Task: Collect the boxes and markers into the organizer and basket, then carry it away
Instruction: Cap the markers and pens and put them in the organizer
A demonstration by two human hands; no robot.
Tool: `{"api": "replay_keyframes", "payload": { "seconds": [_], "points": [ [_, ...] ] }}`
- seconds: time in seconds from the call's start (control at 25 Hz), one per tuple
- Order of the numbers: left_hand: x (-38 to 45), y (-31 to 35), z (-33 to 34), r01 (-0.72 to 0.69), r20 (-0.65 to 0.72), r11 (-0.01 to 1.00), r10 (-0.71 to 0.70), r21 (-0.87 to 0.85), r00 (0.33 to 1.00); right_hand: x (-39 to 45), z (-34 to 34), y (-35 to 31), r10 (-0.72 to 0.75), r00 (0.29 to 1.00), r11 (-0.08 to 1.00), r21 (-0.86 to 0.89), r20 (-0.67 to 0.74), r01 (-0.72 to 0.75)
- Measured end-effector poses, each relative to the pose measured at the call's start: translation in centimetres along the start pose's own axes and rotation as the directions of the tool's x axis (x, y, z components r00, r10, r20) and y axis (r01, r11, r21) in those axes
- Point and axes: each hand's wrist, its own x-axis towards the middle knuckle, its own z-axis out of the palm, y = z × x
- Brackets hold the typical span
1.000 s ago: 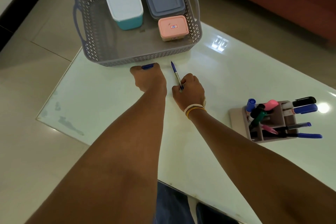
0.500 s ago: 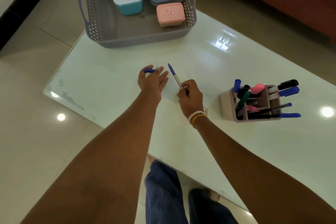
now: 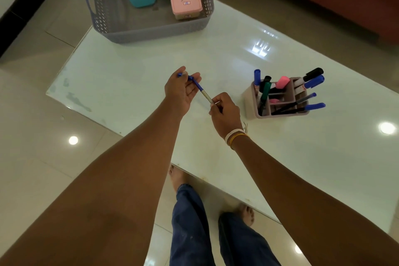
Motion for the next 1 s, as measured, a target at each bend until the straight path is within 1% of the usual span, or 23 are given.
{"api": "replay_keyframes", "payload": {
  "seconds": [0.08,0.12,0.16,0.24,0.28,0.36,0.44,0.56,0.68,0.76,0.84,0.92,1.0],
  "points": [
    [-0.7,-0.6,0.2,-0.038,0.001,0.988,0.038,0.149,0.999,-0.6,-1.3,0.4,-0.033,0.999,0.999,-0.001,-0.012,0.033],
    [-1.2,-0.9,0.3,-0.051,0.001,0.986,0.051,0.158,0.999,-0.9,-2.0,0.6,-0.049,0.999,0.999,0.0,-0.019,0.049],
    [-1.7,-1.2,0.3,-0.057,0.001,0.993,0.057,0.107,0.998,-1.2,-2.7,0.8,-0.06,0.998,0.998,0.001,-0.022,0.06],
    [-2.7,-1.7,0.5,-0.063,-0.008,0.996,0.063,-0.057,0.998,-1.9,-3.9,1.0,-0.073,0.997,0.997,0.004,-0.017,0.073],
    [-3.3,-2.0,0.7,-0.078,-0.008,0.992,0.077,-0.102,0.997,-2.4,-4.6,1.1,-0.079,0.997,0.997,0.008,-0.014,0.079],
    [-4.5,-2.8,1.1,-0.105,0.012,0.986,0.107,-0.126,0.994,-3.1,-5.6,1.3,-0.097,0.995,0.995,0.016,-0.003,0.097],
    [-5.9,-3.6,1.6,-0.122,0.04,0.986,0.127,-0.111,0.991,-4.0,-6.6,1.5,-0.12,0.993,0.992,0.025,0.002,0.12],
    [-8.2,-5.4,1.9,-0.136,0.09,0.99,0.139,-0.041,0.986,-5.6,-8.3,2.0,-0.154,0.988,0.988,0.012,0.016,0.154],
    [-10.1,-7.3,2.3,-0.128,0.145,0.99,0.117,0.066,0.982,-6.9,-10.1,2.7,-0.173,0.985,0.985,-0.015,0.023,0.174],
    [-11.0,-8.5,2.7,-0.133,0.17,0.987,0.117,0.088,0.978,-7.7,-10.8,3.1,-0.184,0.983,0.982,-0.038,0.019,0.184],
    [-11.4,-9.7,3.3,-0.157,0.155,0.982,0.14,0.109,0.978,-8.1,-11.2,3.7,-0.16,0.987,0.986,-0.043,-0.011,0.159],
    [-11.6,-11.0,4.2,-0.21,0.138,0.954,0.184,0.214,0.973,-8.3,-11.9,4.3,-0.114,0.993,0.993,-0.044,-0.04,0.112],
    [-11.7,-11.8,5.2,-0.228,0.127,0.938,0.201,0.262,0.971,-8.1,-12.8,4.7,-0.079,0.995,0.995,-0.059,-0.061,0.075]
  ]
}}
